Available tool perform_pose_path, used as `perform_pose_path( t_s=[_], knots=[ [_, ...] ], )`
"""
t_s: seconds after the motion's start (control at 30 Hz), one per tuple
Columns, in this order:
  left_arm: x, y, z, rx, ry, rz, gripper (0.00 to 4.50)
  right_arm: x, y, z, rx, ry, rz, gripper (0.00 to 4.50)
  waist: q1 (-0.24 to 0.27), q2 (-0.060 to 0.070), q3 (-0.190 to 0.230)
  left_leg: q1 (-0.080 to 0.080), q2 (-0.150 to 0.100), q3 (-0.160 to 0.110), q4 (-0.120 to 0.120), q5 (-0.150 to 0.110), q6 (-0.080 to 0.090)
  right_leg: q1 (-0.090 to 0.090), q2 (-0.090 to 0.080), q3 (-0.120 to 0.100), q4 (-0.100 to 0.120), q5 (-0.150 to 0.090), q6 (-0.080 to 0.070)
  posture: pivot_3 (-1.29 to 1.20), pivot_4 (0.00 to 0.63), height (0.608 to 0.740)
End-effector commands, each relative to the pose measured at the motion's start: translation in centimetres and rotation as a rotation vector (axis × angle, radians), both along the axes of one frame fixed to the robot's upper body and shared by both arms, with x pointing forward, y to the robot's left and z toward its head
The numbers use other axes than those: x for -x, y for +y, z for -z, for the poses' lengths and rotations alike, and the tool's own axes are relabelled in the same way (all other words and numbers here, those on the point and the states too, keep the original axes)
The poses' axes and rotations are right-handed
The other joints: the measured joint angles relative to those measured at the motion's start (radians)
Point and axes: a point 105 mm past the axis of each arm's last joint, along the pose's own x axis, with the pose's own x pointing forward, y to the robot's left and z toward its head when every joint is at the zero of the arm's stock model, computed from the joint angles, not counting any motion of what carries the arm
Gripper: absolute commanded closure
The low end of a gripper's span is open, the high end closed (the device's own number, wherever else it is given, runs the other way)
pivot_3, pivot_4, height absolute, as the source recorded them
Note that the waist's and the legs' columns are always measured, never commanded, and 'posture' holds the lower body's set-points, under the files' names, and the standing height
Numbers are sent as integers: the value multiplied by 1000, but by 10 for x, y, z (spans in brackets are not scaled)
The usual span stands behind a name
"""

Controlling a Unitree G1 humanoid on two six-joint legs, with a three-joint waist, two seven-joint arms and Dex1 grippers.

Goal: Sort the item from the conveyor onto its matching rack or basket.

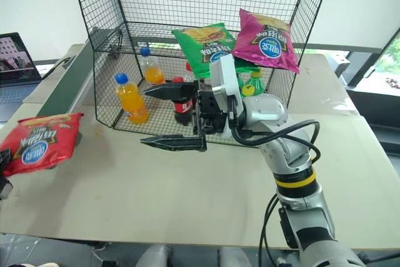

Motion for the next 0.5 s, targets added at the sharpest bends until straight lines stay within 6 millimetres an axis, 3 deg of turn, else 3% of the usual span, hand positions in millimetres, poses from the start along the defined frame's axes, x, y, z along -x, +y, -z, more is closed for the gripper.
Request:
perform_pose_path(
  t_s=[0.03, 0.1, 0.27, 0.4, 0.5],
  knots=[
    [-8, -43, -54, -136, -155, 132, 4464, -3, -11, -10, -53, -41, 80, 0, 6, 0, 0, 0, -1, 0, 0, 0, -1, 0, -1, 0, -1, 0, 0, 0, 150, 740],
    [-20, -76, -78, -207, -219, 238, 4464, -9, -16, -12, -75, -37, 150, 0, 12, 0, 0, 0, -2, 1, 0, 1, -1, 1, -2, 1, -2, 0, 1, 0, 150, 740],
    [-36, -136, -122, -297, -355, 449, 4464, -16, -29, -23, -147, -57, 316, 0, 17, 2, 1, -1, -2, 0, -1, 1, -2, 0, -1, 1, -1, 1, 1, 0, 150, 740],
    [-50, -163, -153, -286, -441, 581, 4464, -17, -36, -30, -196, -78, 418, 0, 11, 3, 1, -2, -3, -1, -1, 2, -2, 0, -1, 1, -2, 1, 2, 0, 150, 740],
    [-68, -170, -164, -264, -436, 643, 4464, -16, -40, -32, -215, -87, 472, 0, 9, 5, 1, -1, -3, -1, -1, 2, -2, 0, -1, 1, -1, 1, 2, 0, 150, 740]
  ],
)
